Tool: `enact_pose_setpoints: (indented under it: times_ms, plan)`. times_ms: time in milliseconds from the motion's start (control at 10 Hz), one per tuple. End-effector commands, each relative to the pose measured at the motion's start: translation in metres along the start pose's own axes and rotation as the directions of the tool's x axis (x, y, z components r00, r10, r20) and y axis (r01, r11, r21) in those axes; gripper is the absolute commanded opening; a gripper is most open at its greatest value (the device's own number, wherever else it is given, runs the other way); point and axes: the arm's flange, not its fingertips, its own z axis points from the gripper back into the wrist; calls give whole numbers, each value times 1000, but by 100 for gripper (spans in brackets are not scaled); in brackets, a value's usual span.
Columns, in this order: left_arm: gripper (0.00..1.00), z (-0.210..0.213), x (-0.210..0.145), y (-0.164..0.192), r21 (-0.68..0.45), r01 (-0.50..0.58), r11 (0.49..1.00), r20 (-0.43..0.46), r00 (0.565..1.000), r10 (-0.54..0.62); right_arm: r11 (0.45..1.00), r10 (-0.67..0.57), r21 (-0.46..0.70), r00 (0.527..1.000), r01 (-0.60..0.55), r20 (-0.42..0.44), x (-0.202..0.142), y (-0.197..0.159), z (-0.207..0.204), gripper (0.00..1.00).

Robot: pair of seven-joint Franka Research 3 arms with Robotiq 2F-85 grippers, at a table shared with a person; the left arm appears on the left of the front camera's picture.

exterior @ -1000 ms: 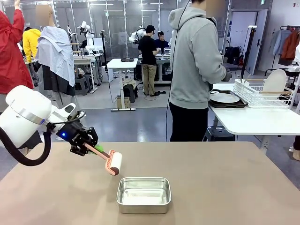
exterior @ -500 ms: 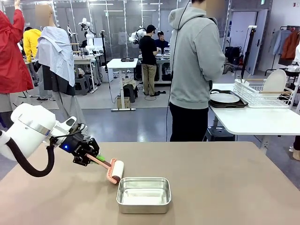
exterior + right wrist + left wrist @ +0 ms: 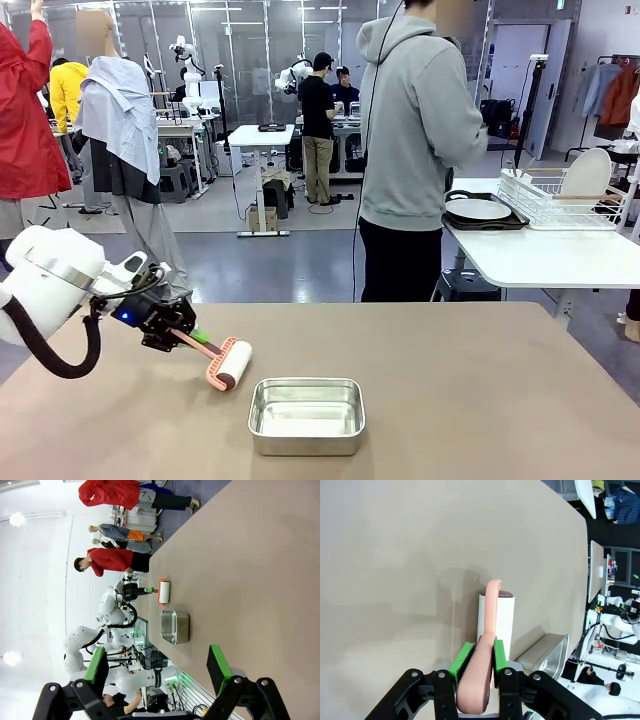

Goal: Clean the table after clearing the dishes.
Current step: When the right (or left) Handle tray is removed, use the right hand (or left hand) to clean the right (or left) side of the table with the Lint Roller.

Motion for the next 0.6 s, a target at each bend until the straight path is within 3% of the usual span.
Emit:
enact_pose_setpoints:
  times_ms: [0,500]
  plan:
    - [23,11,-3,42,36,5,999,-1,1000,-5,1000,-1,-3,1000,1,11,0,4,-1,100]
    - [23,89,8,103,46,-40,998,-96,994,44,1000,-1,-3,1000,1,11,0,4,-1,100]
